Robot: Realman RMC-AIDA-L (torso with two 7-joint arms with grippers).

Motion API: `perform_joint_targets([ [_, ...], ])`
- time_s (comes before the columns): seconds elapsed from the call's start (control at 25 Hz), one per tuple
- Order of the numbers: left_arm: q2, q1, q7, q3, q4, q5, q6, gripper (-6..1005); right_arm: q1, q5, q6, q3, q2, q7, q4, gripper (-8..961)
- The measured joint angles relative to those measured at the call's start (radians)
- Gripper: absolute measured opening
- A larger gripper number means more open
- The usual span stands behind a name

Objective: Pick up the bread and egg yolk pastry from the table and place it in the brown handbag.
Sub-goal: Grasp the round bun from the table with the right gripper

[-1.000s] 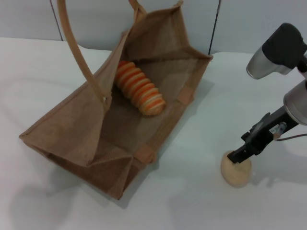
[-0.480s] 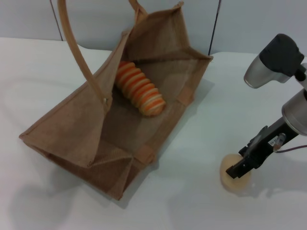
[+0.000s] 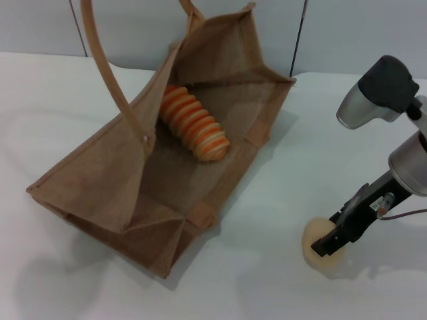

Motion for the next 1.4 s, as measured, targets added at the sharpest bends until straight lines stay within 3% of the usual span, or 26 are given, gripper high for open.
perform_joint_targets([
  [0.36,0.000,0.000,-0.004,0.014,-0.001,0.000,0.005,111,0.049,0.004,-0.026,-0.020,-0.003,-0.017,0.110,730],
  [0.48,-0.001,-0.001,-0.004,0.014,-0.001,0.000,0.005,111,0.053,0.005,-0.030,-0.013,-0.003,-0.020,0.115,649],
  [1.4,0.000,0.000,-0.004,0.014,-0.001,0.001,0.006,111,0.050,0.054,-0.054,0.032,-0.007,-0.055,0.121,468],
])
